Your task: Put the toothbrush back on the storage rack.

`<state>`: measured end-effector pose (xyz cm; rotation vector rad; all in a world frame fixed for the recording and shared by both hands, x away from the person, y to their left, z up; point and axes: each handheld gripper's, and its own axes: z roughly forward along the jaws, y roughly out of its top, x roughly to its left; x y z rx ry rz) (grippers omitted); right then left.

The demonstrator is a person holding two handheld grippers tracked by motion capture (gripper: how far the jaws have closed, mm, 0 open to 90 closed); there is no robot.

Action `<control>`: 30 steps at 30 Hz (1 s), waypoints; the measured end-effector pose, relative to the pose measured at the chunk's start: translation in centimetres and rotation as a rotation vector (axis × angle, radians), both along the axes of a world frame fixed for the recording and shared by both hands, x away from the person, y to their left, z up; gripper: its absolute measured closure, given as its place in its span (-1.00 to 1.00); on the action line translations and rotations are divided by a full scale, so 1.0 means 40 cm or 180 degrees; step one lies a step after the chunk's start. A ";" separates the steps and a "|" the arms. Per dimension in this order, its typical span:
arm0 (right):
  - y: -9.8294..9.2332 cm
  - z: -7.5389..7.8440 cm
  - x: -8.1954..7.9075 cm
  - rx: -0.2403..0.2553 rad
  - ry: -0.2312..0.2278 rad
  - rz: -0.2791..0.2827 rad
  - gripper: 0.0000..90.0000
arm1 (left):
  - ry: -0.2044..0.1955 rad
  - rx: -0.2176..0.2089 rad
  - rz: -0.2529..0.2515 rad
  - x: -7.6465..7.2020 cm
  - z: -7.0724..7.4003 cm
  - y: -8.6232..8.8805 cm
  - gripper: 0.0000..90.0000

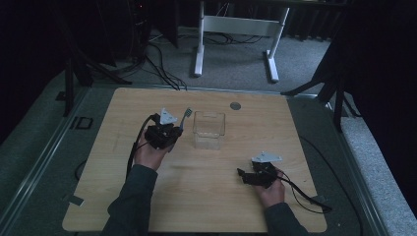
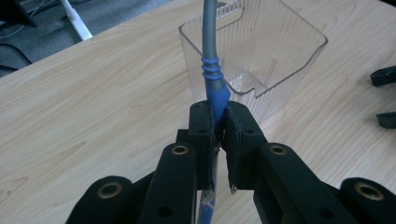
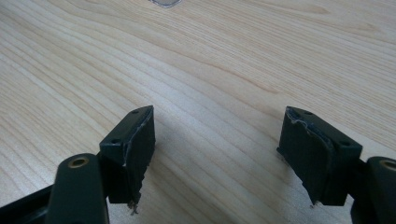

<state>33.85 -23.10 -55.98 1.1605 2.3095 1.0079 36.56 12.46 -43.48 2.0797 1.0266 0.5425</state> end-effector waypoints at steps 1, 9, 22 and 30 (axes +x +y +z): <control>0.000 0.000 0.000 -0.0002 -0.0001 0.0000 -0.41 | -0.0008 -0.0008 -0.0010 0.000 0.001 -0.001 0.82; 0.000 0.000 0.000 -0.0002 -0.0002 0.0003 -0.41 | -0.0015 -0.0059 -0.0013 0.003 0.000 -0.005 0.81; 0.000 0.000 0.000 -0.0001 0.0000 0.0004 -0.41 | -0.0107 -0.0150 0.0024 0.003 0.009 -0.006 0.81; 0.000 0.000 0.000 -0.0001 -0.0001 0.0004 -0.41 | -0.0187 -0.0214 0.0034 0.002 0.014 -0.009 0.81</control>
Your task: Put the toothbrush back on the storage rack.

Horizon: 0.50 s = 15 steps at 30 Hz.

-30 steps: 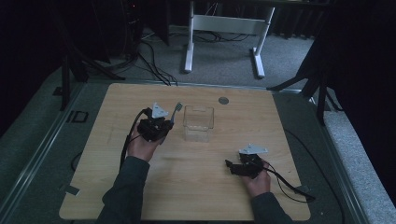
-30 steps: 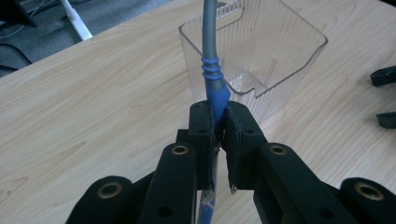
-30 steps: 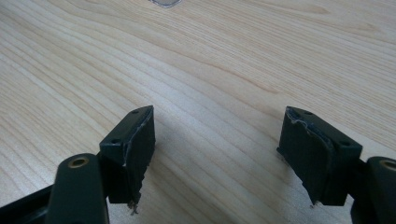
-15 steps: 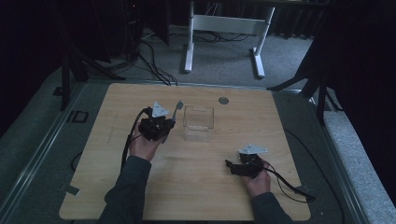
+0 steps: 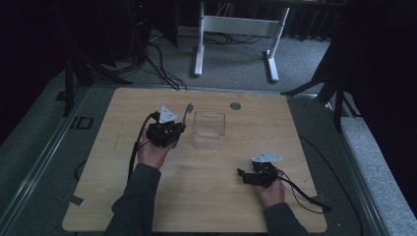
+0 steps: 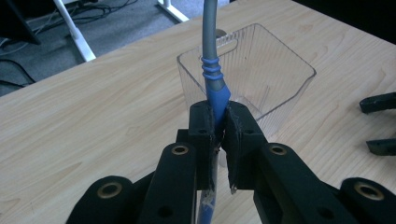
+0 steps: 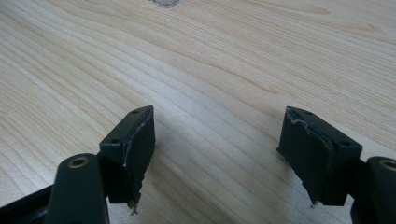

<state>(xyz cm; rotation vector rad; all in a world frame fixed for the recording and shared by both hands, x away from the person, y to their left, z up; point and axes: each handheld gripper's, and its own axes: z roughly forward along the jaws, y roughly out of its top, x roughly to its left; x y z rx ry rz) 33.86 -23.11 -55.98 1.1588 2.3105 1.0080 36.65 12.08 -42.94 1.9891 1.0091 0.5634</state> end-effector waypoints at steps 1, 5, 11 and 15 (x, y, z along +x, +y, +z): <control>0.000 0.000 0.000 -0.0001 0.0000 0.0000 -0.41 | -0.0004 0.0001 -0.0001 0.001 0.001 0.000 0.81; 0.000 0.000 0.000 0.0000 0.0000 -0.0001 -0.41 | -0.0027 -0.0019 -0.0002 0.000 0.004 -0.001 0.81; 0.000 0.000 0.000 0.0001 0.0001 -0.0001 -0.41 | -0.0071 -0.0059 -0.0016 -0.002 0.007 -0.004 0.81; 0.000 0.000 0.000 0.0002 0.0002 -0.0001 -0.41 | -0.0094 -0.0064 -0.0017 -0.002 0.011 -0.006 0.81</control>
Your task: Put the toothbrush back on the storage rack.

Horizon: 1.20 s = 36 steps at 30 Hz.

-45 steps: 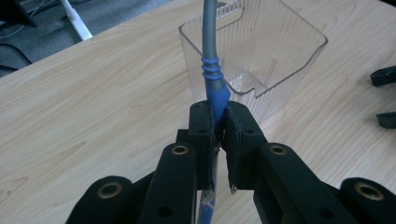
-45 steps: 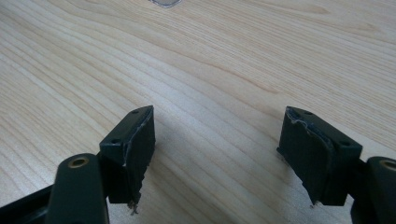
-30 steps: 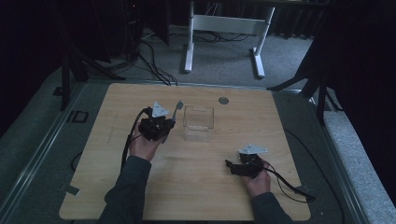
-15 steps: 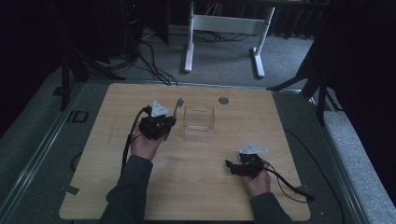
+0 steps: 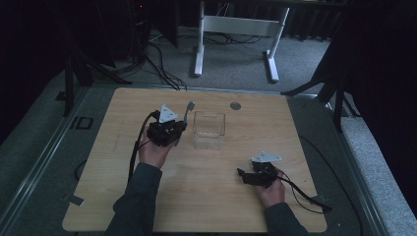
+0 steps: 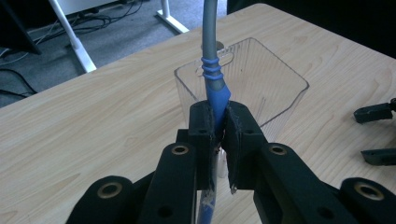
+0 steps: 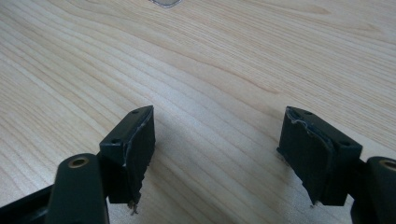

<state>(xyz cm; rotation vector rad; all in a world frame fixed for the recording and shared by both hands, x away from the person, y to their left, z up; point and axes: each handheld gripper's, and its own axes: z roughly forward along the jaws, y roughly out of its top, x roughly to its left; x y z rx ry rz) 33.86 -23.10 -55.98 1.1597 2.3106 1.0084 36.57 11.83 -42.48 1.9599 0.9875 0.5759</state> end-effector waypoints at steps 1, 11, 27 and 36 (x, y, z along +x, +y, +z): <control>0.000 0.000 0.000 -0.0001 0.0000 -0.0001 -0.41 | -0.0005 0.0000 -0.0003 0.000 0.001 -0.001 0.81; 0.000 0.000 0.000 -0.0001 -0.0002 0.0000 -0.41 | -0.0063 -0.0056 -0.0042 0.001 0.008 -0.008 0.81; 0.000 0.000 0.000 -0.0004 -0.0005 0.0003 -0.41 | -0.0019 -0.0116 -0.0058 0.012 0.005 -0.022 0.81; 0.000 0.000 0.000 -0.0004 -0.0004 0.0002 -0.41 | -0.0006 -0.0147 -0.0065 0.017 0.006 -0.029 0.81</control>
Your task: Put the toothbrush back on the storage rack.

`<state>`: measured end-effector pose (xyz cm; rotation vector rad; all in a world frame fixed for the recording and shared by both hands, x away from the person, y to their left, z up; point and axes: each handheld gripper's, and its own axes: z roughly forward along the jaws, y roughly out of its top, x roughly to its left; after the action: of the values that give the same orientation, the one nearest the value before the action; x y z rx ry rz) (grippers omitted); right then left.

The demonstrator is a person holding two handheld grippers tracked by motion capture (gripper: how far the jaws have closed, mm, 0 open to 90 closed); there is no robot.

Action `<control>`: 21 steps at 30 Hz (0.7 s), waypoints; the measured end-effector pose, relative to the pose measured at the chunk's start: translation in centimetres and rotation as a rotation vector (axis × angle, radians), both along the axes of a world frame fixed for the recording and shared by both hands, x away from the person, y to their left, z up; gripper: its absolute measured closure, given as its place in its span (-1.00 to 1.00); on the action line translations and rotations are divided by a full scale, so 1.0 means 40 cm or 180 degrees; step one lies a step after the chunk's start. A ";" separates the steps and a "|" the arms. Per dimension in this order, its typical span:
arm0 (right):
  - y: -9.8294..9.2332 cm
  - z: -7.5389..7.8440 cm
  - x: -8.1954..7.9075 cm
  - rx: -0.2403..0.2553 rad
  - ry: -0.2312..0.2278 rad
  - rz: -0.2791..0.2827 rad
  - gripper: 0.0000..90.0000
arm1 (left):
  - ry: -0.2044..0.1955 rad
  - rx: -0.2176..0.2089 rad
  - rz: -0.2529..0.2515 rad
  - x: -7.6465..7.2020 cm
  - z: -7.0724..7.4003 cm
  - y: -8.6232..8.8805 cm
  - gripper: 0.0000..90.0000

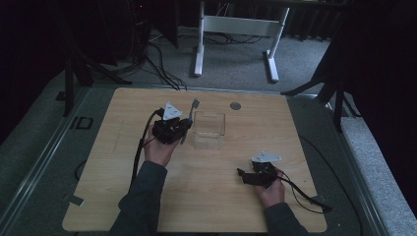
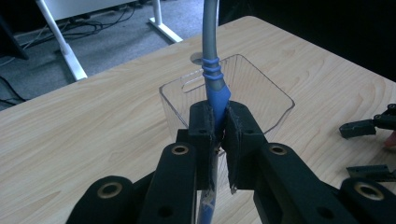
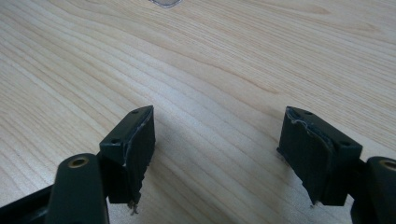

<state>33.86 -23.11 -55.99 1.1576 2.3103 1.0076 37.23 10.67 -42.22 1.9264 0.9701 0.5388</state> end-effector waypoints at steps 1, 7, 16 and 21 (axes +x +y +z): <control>0.000 0.000 0.000 0.0000 0.0000 0.0000 -0.41 | -0.0002 0.0002 -0.0004 0.001 0.000 -0.001 0.81; 0.000 0.000 0.000 0.0000 0.0000 0.0002 -0.41 | 0.0006 -0.0003 -0.0019 0.005 0.002 -0.008 0.81; 0.000 0.000 0.000 0.0000 0.0000 0.0003 -0.41 | -0.0005 -0.0023 -0.0032 0.010 0.006 -0.016 0.81; 0.000 0.000 0.000 0.0001 0.0002 0.0003 -0.41 | -0.0046 0.0009 -0.0061 0.016 0.012 -0.018 0.82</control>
<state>33.87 -23.10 -55.98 1.1570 2.3114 1.0082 37.86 9.97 -41.75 1.9301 0.9413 0.5425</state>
